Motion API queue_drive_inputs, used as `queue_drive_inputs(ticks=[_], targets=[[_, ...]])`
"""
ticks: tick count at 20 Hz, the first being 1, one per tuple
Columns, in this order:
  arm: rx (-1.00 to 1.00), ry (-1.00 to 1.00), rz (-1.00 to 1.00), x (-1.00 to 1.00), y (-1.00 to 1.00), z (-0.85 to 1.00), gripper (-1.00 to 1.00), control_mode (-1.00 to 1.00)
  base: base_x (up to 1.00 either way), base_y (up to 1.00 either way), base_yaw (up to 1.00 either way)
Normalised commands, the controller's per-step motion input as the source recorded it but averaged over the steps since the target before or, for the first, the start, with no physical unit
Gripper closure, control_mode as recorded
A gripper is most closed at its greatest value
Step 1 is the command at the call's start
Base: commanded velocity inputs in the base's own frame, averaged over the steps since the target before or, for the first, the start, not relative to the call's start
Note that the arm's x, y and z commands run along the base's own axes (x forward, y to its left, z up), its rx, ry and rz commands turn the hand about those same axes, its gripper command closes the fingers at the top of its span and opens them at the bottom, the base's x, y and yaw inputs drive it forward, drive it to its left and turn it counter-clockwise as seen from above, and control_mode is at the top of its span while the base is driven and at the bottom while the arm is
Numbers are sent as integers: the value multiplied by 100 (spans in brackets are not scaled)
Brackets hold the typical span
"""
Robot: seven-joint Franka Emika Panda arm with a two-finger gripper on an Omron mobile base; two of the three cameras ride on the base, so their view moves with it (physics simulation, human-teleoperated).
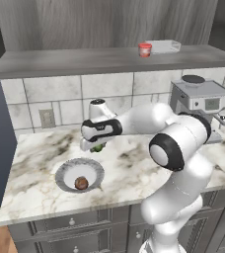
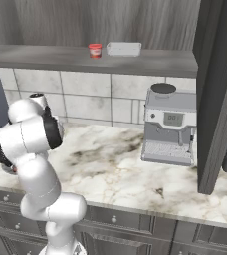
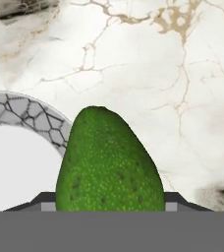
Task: Pick the avocado and bread from the counter and place them on the plate. Then pick the jam from the cabinet and place it next to the plate. Lastly close the cabinet door.
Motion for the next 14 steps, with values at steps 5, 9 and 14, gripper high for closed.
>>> queue_drive_inputs(ticks=[5,9,14], targets=[[16,0,13,-67,0,13,100,-100,0,0,0],[9,0,17,-41,0,16,100,-100,0,0,0],[3,0,12,-22,0,4,100,-100,0,0,0]])
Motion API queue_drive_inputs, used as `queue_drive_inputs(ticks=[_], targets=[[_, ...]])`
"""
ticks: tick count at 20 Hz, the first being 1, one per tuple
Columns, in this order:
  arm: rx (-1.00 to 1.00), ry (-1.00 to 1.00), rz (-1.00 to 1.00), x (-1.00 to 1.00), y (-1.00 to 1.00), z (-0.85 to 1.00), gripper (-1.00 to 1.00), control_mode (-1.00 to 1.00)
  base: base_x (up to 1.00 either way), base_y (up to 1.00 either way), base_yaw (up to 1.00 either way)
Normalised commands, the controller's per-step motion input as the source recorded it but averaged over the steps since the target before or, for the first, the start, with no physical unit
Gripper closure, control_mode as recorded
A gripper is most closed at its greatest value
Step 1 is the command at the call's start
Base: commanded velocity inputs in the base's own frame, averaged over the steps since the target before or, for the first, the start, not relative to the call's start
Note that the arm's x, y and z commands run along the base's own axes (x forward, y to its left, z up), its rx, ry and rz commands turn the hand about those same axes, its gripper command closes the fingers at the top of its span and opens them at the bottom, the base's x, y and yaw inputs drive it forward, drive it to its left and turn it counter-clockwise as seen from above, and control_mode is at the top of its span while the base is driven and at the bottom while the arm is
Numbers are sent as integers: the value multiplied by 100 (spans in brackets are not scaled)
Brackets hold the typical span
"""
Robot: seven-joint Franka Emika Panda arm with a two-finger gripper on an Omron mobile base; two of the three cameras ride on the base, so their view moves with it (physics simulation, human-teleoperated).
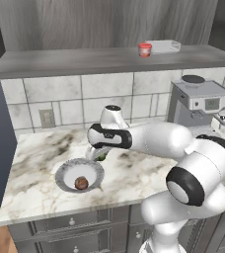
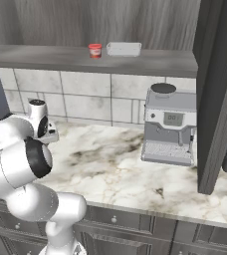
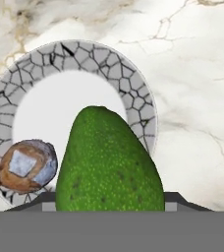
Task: Pick the avocado and bread from the counter and place them on the plate. Then pick the jam from the cabinet and place it next to the plate. Lastly close the cabinet door.
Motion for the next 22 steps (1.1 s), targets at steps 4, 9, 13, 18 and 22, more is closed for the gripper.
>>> queue_drive_inputs(ticks=[4,9,13,18,22], targets=[[0,0,11,-2,6,0,100,-100,0,0,0],[0,4,11,0,8,0,100,-100,0,0,0],[0,8,9,0,15,0,100,-100,0,0,0],[0,12,7,0,24,-5,100,-100,0,0,0],[-2,11,2,0,30,-11,100,-100,0,0,0]])
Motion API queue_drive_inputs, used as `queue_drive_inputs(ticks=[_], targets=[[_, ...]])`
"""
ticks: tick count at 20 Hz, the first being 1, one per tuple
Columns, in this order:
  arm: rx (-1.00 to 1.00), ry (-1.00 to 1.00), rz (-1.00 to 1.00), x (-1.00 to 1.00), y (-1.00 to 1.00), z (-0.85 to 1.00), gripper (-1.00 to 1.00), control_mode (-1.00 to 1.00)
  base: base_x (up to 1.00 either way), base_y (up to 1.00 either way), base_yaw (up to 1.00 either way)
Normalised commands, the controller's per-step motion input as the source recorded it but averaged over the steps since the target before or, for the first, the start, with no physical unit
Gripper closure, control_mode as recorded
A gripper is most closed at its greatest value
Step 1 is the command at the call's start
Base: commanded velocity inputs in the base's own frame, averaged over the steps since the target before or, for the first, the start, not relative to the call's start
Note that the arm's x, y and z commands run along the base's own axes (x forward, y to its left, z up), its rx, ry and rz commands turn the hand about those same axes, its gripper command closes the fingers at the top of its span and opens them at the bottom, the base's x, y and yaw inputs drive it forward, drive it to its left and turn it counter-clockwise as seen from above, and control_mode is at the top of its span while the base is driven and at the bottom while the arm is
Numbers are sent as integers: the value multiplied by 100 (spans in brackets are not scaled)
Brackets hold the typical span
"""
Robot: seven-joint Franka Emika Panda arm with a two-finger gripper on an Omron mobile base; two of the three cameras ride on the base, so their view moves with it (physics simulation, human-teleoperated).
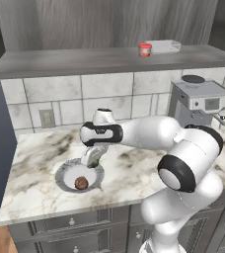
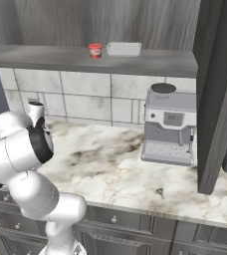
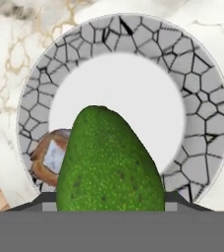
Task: Pick the avocado and bread from the counter and place them on the plate. Then pick the jam from the cabinet and place it next to the plate. Lastly close the cabinet door.
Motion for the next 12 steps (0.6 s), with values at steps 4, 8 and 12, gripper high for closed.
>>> queue_drive_inputs(ticks=[4,8,12], targets=[[-6,8,0,0,31,-17,100,-100,0,0,0],[-9,5,0,0,22,-22,100,-100,0,0,0],[-9,5,0,0,5,-26,100,-100,0,0,0]])
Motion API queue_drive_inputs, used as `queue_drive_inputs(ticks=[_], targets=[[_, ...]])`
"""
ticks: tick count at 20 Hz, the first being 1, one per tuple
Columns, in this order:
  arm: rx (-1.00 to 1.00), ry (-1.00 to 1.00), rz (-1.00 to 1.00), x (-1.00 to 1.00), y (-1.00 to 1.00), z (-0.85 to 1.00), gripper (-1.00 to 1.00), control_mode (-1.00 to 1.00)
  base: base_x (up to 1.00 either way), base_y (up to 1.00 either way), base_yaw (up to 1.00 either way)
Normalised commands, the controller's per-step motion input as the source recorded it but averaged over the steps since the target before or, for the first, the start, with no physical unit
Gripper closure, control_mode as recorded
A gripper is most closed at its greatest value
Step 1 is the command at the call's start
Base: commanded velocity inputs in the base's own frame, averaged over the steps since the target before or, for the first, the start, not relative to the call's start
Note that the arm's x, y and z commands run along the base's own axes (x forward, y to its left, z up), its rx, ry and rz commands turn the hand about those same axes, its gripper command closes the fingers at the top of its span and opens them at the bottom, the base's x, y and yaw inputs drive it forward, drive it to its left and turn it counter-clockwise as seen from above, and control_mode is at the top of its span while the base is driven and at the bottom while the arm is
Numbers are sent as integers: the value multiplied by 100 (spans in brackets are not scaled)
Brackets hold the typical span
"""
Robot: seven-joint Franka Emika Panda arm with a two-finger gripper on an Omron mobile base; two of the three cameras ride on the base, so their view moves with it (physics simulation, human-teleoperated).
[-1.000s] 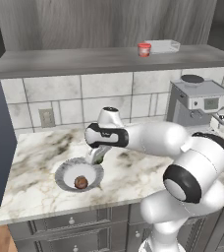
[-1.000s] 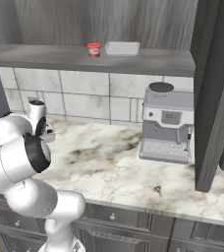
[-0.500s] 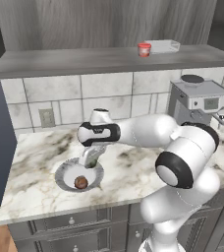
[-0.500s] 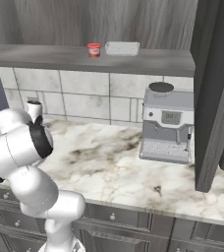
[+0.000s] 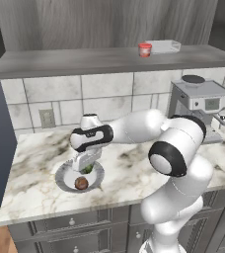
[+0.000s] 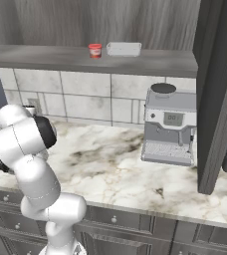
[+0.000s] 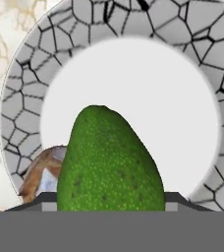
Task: Pick the avocado and bread from the counter and place them on the plate. Then pick the jam from the cabinet and place it next to the plate. Lastly close the cabinet door.
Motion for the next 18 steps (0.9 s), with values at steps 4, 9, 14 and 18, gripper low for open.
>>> queue_drive_inputs(ticks=[4,9,14,18], targets=[[-8,4,0,0,0,-24,100,-100,0,0,0],[-4,5,0,3,0,-14,100,-100,0,0,0],[-1,6,0,12,0,-6,100,-100,0,0,0],[0,6,0,9,0,-7,100,-100,0,0,0]])
